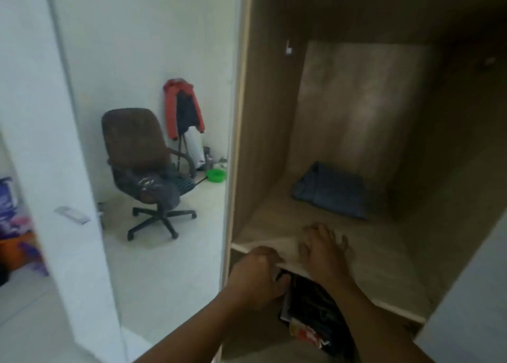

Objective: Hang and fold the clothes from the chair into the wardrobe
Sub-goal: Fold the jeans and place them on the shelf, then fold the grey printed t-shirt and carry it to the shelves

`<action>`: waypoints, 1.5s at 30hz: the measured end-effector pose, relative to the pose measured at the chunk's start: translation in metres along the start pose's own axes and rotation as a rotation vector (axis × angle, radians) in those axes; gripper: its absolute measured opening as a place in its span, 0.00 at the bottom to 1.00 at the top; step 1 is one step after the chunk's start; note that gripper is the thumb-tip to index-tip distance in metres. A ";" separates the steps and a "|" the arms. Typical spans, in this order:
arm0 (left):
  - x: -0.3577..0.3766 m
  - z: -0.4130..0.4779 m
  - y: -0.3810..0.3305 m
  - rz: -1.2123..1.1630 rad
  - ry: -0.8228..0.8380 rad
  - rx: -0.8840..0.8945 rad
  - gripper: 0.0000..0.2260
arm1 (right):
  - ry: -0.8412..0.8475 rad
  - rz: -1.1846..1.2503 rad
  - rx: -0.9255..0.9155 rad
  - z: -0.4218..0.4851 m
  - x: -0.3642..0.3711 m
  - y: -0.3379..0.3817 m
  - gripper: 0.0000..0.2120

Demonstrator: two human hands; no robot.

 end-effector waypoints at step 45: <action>-0.331 -0.823 0.566 -0.011 -0.447 -1.898 0.24 | 1.061 0.392 -1.267 -0.379 0.279 1.072 0.23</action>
Point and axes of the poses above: each hand's wrist, its own z-axis towards the middle knuckle, its own x-axis out of the palm, y = z × x, the point moved 4 cm from there along z, towards the middle knuckle, and after that the axes turned 3 degrees about z, right-handed, at the moved point
